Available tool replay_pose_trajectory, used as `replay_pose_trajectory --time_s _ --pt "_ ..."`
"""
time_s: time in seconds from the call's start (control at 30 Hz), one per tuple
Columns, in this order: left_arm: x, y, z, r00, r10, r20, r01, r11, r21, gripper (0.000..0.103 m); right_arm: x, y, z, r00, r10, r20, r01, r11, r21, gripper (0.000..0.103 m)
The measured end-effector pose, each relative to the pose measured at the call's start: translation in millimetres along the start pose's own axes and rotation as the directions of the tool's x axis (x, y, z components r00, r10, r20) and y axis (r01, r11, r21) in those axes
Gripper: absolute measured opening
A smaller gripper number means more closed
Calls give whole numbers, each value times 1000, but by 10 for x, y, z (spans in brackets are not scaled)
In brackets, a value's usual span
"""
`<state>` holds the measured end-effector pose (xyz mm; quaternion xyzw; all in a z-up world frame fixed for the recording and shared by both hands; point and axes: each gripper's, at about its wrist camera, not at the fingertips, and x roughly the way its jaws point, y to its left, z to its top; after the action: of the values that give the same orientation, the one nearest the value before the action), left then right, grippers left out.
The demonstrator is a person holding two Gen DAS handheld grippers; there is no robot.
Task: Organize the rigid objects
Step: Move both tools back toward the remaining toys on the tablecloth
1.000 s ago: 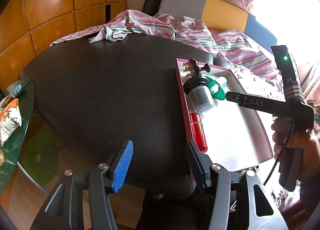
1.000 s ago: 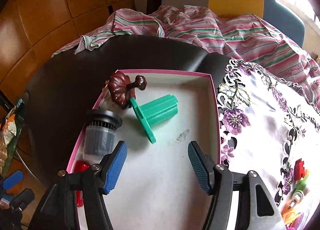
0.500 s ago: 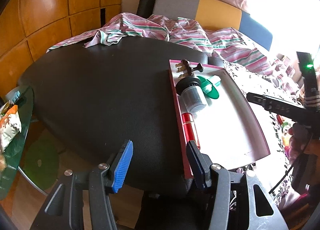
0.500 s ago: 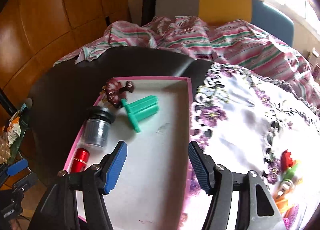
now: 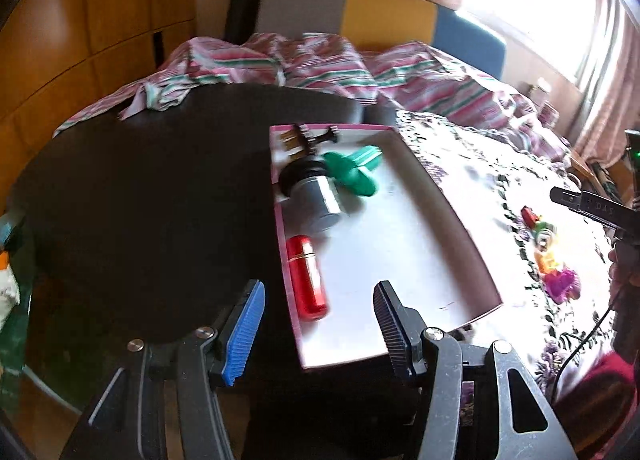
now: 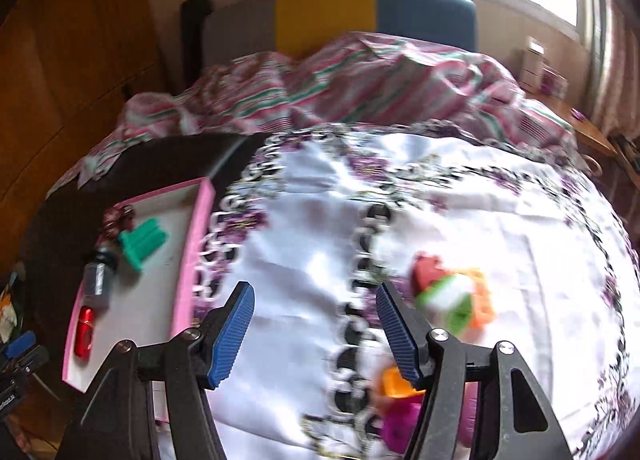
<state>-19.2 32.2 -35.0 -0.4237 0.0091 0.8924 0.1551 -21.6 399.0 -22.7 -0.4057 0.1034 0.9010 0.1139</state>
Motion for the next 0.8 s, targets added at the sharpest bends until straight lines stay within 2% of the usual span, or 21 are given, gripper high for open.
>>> replay_pose_trajectory --time_s 0.17,0.23,0.33,0.4,0.43,0.5,0.6,0.7,0.8 --pt "52 -241 117 998 -62 -19 62 998 22 58 -208 -743 -65 994 -99 36 92 982 165 64" --pt "83 -356 166 994 -104 -34 105 994 29 58 -248 -994 -112 990 -132 45 117 964 239 64" --pt "111 -629 225 984 -168 -55 173 981 90 58 -250 -1322 -251 984 -173 48 147 929 341 64" --pt "162 -844 241 971 -222 -92 233 963 136 59 -210 -1505 -351 984 -177 22 152 897 415 64" --pt "205 -952 246 962 -248 -112 262 954 145 59 -202 -1601 -376 989 -150 17 125 877 465 64" --pt "308 -1167 257 952 -268 -148 292 941 172 59 -247 -1681 -398 989 -143 43 102 855 509 64" --pt "474 -1502 287 934 -300 -197 338 919 202 58 -264 -1680 -403 990 -133 48 89 851 517 64" --pt "615 -1821 335 903 -358 -239 410 883 227 58 -220 -1613 -383 992 -119 33 87 865 495 64" --pt "763 -2151 409 880 -390 -272 456 855 248 59 -219 -1573 -374 993 -114 36 83 873 480 64"
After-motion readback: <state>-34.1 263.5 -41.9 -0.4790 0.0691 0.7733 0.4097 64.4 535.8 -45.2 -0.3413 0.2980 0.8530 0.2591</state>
